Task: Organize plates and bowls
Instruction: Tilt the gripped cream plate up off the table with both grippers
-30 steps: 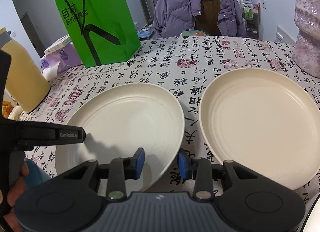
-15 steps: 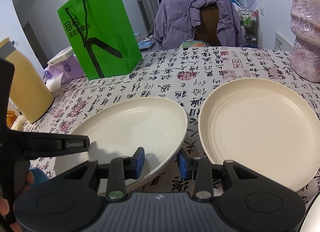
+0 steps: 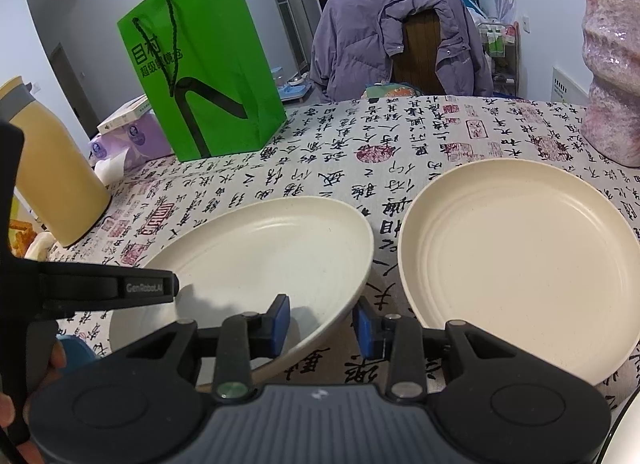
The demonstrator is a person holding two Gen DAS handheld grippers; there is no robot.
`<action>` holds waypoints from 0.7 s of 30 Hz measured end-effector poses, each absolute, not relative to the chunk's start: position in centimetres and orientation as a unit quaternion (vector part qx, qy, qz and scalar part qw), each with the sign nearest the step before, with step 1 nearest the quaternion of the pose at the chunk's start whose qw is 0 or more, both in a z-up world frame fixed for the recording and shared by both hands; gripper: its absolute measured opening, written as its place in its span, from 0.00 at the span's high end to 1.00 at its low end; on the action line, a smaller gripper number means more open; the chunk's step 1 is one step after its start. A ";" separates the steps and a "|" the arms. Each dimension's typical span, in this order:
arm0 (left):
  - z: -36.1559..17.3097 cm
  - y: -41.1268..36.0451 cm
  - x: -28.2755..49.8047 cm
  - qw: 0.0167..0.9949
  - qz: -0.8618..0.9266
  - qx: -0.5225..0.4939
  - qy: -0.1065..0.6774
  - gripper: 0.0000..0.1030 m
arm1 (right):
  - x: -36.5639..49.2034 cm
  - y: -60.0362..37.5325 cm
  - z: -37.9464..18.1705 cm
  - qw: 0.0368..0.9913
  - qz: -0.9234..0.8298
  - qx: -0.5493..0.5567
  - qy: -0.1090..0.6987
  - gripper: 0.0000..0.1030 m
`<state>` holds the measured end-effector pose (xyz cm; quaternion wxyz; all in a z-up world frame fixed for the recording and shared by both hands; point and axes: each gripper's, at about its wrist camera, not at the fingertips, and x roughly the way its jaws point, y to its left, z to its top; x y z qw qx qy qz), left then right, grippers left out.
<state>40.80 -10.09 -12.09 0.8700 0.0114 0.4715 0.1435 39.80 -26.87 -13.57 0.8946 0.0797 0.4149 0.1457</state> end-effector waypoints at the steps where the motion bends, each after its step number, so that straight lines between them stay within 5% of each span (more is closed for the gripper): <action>1: -12.1 -10.1 40.8 0.870 0.144 0.011 0.471 0.67 | 39.8 -26.9 -13.5 0.895 0.147 0.080 0.413 0.68; 21: -10.3 -9.6 39.7 0.887 0.141 -0.016 0.439 0.68 | 39.0 -27.1 -12.2 0.911 0.152 0.082 0.375 0.68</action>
